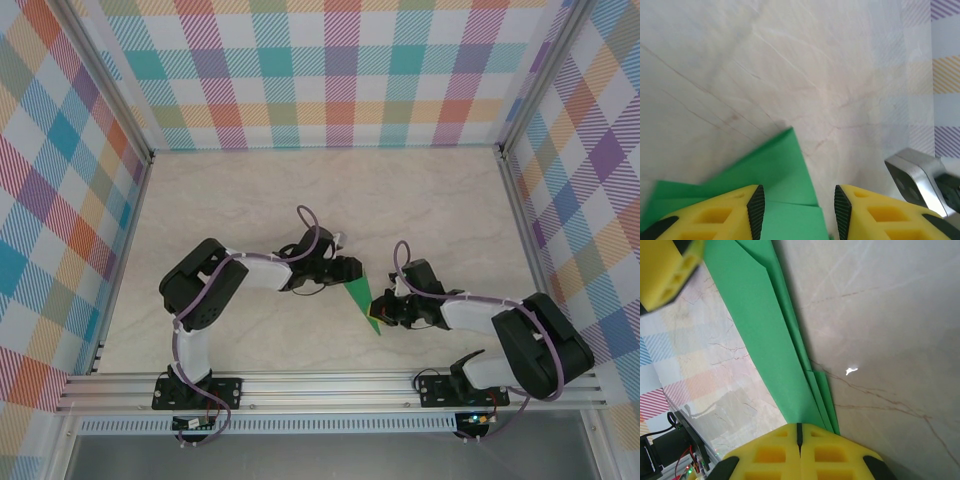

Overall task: Fold a paper plane with a square sheet of paper (pick it up from the middle)
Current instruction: Fold the wing for the fifth time at the center of the table.

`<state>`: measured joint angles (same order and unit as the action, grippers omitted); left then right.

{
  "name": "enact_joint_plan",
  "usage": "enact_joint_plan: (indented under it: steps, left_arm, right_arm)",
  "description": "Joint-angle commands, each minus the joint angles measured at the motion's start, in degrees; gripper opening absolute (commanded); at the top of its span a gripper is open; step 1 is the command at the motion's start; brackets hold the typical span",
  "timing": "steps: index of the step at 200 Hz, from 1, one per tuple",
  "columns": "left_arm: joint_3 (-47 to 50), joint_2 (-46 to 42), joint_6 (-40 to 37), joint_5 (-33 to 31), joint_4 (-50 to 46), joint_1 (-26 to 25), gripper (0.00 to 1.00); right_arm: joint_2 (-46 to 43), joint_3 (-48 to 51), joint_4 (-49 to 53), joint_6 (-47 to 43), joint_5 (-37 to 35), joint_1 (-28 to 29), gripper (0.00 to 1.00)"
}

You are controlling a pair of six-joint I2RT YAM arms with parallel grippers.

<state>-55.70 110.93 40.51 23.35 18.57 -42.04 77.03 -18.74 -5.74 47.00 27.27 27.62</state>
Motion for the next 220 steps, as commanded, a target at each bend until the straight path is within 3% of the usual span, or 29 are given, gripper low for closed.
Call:
enact_joint_plan:
  steps: [1, 95, 125, 168, 220]
  left_arm:
    - [-0.27, 2.08, -4.29, -2.55, -1.22, 2.55, 0.45]
    - [-3.21, -0.76, -7.64, -0.73, -6.17, 6.8, 0.46]
    - [-3.16, -7.16, -8.35, -2.61, -10.5, 6.89, 0.46]
    - [4.58, -20.65, -4.62, -4.66, -10.55, 6.28, 0.47]
    - [11.34, -30.17, -1.31, -7.55, -11.89, 1.87, 0.47]
  right_arm:
    - [0.17, 3.18, 11.27, -2.01, -1.92, -0.63, 0.03]
    - [2.18, 1.83, 9.98, -3.78, 0.94, -1.07, 0.04]
    - [4.94, -0.67, 8.54, -5.23, 3.55, -1.07, 0.04]
    - [8.24, -4.27, 5.36, -4.99, 6.97, -0.99, 0.04]
    - [12.16, -8.44, 3.96, -4.01, 7.1, 1.51, 0.04]
